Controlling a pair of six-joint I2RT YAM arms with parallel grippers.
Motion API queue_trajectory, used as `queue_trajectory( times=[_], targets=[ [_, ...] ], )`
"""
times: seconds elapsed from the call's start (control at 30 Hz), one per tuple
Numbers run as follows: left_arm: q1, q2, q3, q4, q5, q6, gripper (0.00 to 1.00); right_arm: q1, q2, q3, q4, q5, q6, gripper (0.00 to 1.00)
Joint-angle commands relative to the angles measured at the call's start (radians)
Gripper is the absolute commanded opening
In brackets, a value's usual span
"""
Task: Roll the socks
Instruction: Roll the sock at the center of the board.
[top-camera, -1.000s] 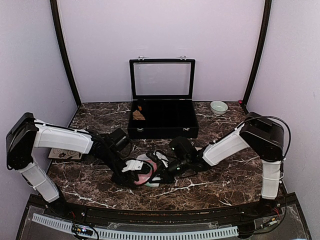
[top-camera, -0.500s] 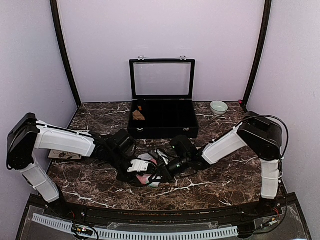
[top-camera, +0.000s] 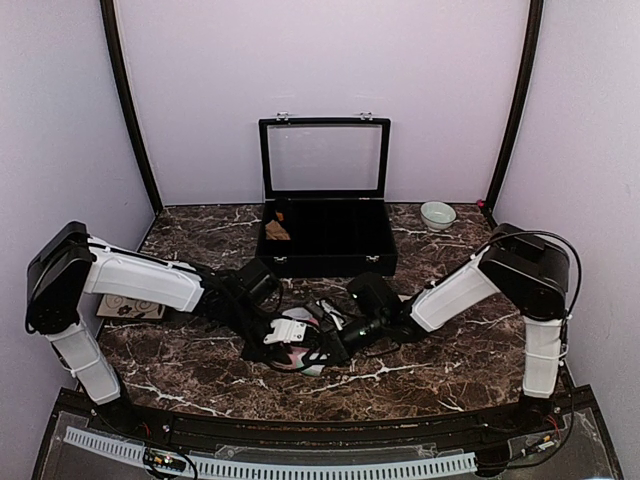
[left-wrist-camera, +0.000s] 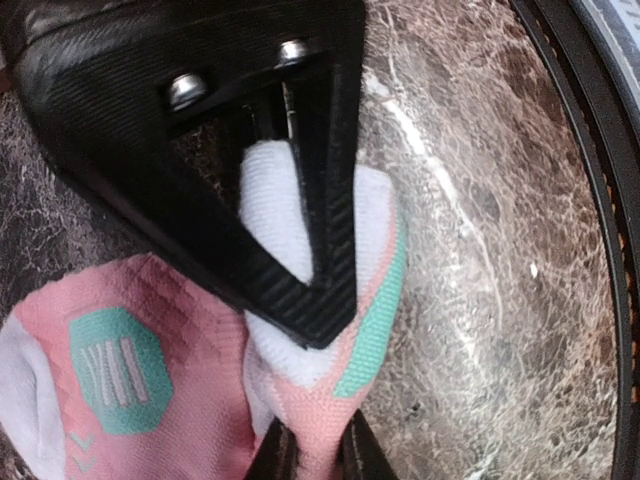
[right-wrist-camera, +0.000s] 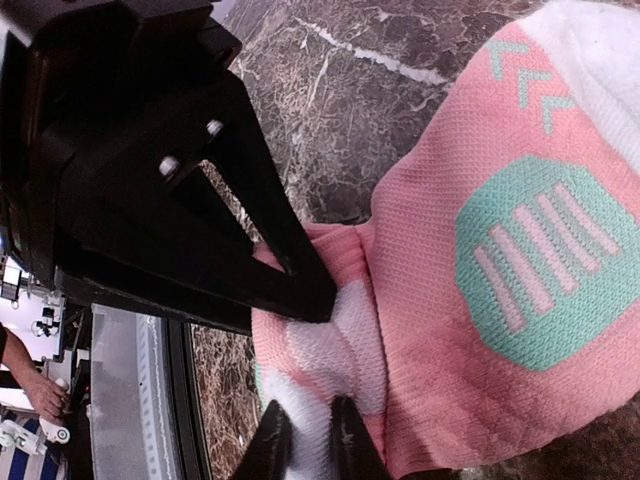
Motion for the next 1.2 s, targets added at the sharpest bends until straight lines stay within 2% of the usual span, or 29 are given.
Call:
queue_trajectory(
  times=[0.0, 0.1, 0.2, 0.27, 0.57, 0.63, 0.67, 0.7, 0.73, 0.87, 1.0, 1.07, 1.17],
  targets=[
    [0.018, 0.082, 0.012, -0.083, -0.005, -0.006, 0.04, 0.006, 0.029, -0.11, -0.214, 0.1, 0.004, 0.21],
    [0.054, 0.127, 0.049, -0.151, 0.046, -0.018, 0.02, 0.006, 0.0, -0.133, -0.172, 0.108, -0.007, 0.33],
    [0.097, 0.18, 0.102, -0.226, 0.115, -0.021, 0.01, 0.006, -0.04, -0.169, -0.109, 0.127, -0.015, 0.39],
    [0.121, 0.215, 0.132, -0.27, 0.159, -0.021, 0.01, 0.006, -0.088, -0.208, -0.054, 0.146, -0.027, 0.52],
    [0.157, 0.346, 0.253, -0.426, 0.291, -0.005, 0.01, 0.006, -0.295, -0.398, 0.146, 0.316, -0.121, 0.52],
    [0.16, 0.371, 0.277, -0.461, 0.302, 0.001, 0.01, 0.013, -0.35, -0.445, 0.191, 0.341, -0.157, 0.56],
    [0.161, 0.383, 0.291, -0.475, 0.306, 0.003, 0.01, 0.021, -0.383, -0.459, 0.201, 0.356, -0.185, 0.64],
    [0.162, 0.4, 0.305, -0.491, 0.307, 0.003, 0.01, 0.032, -0.41, -0.468, 0.205, 0.373, -0.217, 0.95],
    [0.163, 0.422, 0.325, -0.502, 0.304, -0.003, 0.01, 0.043, -0.446, -0.469, 0.194, 0.398, -0.245, 0.99],
    [0.167, 0.472, 0.372, -0.535, 0.297, -0.02, 0.01, 0.081, -0.482, -0.399, 0.053, 0.474, -0.363, 0.99],
    [0.17, 0.496, 0.4, -0.566, 0.302, -0.025, 0.0, 0.151, -0.518, -0.329, -0.072, 0.709, -0.421, 0.99],
    [0.17, 0.499, 0.405, -0.574, 0.3, -0.023, 0.0, 0.158, -0.563, -0.351, -0.052, 0.798, -0.39, 0.99],
    [0.172, 0.498, 0.404, -0.585, 0.308, -0.008, 0.0, 0.126, -0.61, -0.435, 0.057, 0.878, -0.24, 0.99]
  ],
)
